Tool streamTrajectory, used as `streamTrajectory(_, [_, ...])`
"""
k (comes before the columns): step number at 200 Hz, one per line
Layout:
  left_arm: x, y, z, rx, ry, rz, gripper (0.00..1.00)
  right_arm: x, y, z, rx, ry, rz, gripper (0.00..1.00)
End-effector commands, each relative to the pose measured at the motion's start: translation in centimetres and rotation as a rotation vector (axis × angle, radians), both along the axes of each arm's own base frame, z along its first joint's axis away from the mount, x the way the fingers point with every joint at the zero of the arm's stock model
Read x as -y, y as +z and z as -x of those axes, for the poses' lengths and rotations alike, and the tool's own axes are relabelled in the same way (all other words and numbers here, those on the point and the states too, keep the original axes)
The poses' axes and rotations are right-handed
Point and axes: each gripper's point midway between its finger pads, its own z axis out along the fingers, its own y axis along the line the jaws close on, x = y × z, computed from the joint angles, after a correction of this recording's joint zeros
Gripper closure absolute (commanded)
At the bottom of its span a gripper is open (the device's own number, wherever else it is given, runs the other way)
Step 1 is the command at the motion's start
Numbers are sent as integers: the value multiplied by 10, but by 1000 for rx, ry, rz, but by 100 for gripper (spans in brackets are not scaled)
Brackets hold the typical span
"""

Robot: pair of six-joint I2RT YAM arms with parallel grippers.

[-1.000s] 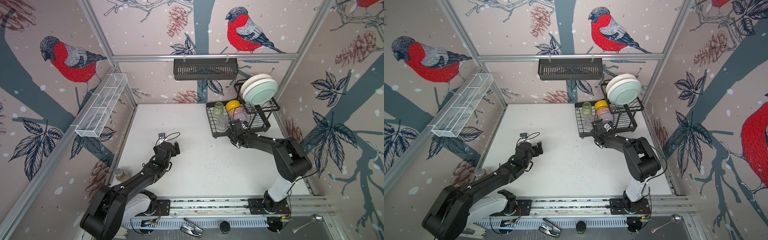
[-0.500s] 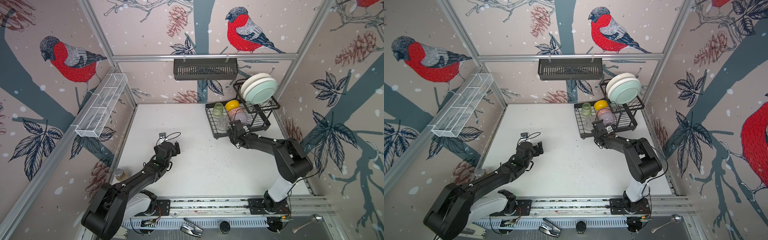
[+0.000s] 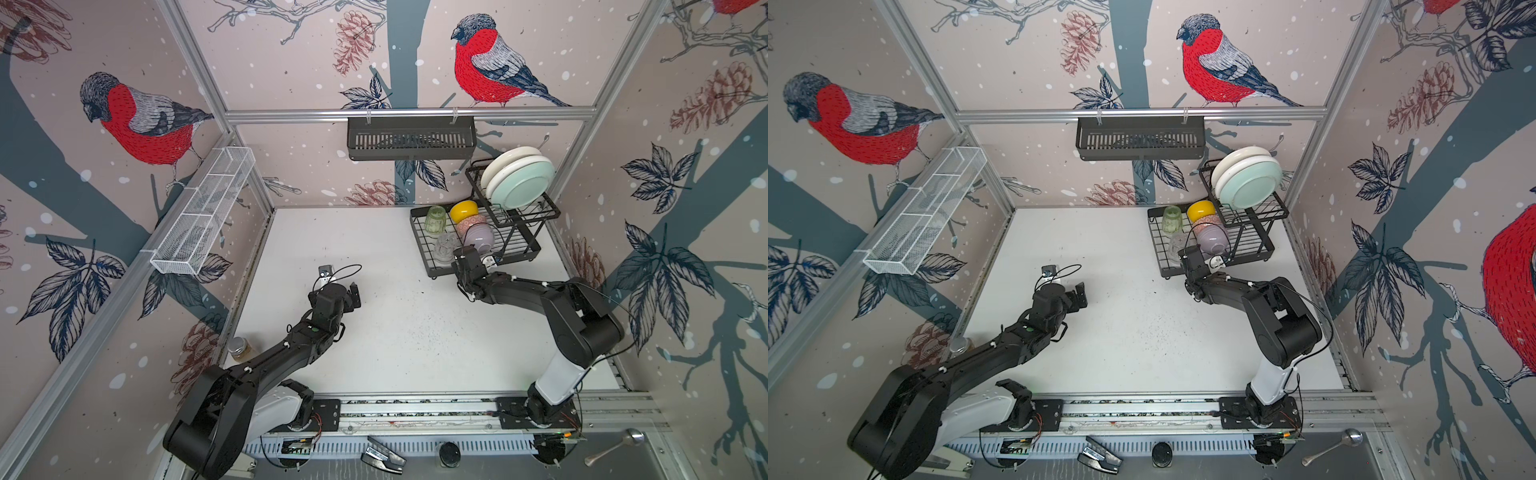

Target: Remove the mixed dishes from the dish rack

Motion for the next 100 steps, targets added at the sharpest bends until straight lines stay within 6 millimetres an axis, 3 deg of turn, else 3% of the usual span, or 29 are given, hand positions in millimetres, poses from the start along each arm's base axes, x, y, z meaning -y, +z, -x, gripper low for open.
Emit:
streamTrajectory(1, [-1,5,-1,20,13,10,3,10,-76,102,-473,196,132,85])
streamTrajectory(52, [-2,5,-1,17,14,10,3,6,-79,129,-507,254,158,81])
streamTrajectory(100, [-4,9,1,24,24,12,3,4,-86,167,-573,376,219,81])
